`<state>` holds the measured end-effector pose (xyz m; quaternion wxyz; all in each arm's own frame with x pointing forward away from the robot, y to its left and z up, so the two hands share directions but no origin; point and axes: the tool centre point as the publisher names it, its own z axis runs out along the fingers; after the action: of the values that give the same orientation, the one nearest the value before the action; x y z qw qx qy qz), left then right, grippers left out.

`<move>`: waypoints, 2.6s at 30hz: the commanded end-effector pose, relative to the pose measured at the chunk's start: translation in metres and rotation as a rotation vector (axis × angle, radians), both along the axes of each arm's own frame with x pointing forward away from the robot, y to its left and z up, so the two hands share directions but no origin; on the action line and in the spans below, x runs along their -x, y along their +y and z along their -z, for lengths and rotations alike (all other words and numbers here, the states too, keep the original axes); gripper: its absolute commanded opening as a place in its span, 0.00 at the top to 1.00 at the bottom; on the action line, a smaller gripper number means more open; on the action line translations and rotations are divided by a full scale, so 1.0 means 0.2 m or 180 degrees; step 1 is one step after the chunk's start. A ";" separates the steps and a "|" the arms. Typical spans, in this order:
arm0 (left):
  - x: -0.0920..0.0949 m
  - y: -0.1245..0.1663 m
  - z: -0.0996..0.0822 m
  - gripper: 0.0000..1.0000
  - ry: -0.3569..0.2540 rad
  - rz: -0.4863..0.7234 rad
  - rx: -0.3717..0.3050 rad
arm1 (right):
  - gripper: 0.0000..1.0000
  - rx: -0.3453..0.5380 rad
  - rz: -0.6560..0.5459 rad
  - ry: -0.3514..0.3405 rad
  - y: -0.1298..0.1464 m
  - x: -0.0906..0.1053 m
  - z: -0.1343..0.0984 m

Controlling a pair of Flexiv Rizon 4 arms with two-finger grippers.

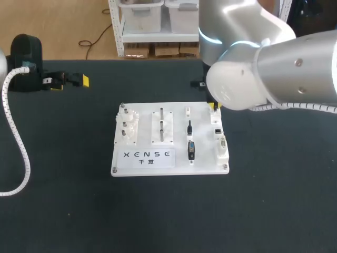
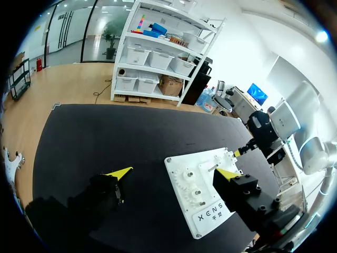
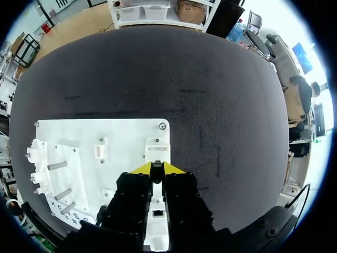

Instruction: Insert the USB connector, Ethernet cable, and multi-pin plug into their matching sockets one by one.

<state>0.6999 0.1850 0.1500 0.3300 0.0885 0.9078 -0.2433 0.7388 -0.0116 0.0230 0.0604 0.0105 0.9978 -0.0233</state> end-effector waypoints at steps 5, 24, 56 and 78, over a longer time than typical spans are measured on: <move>0.00 0.00 0.00 0.00 0.0000 0.0000 0.0000 | 1.00 0.0056 0.0124 0.0129 -0.05 0.01 0.09; 0.00 0.00 0.00 0.00 0.0000 0.0000 0.0000 | 0.00 0.0043 -0.0030 -0.0034 0.01 0.05 -0.02; 0.00 0.00 0.00 0.00 0.0000 0.0000 0.0000 | 0.33 -0.0092 -0.0338 0.0174 0.31 0.39 -0.02; 0.00 0.00 0.00 0.00 0.0000 0.0000 0.0000 | 0.69 -0.0031 -0.0111 0.0215 0.40 0.42 0.08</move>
<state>0.6999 0.1850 0.1500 0.3300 0.0885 0.9078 -0.2433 0.6559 0.0695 0.0078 0.0253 -0.0084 0.9995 -0.0178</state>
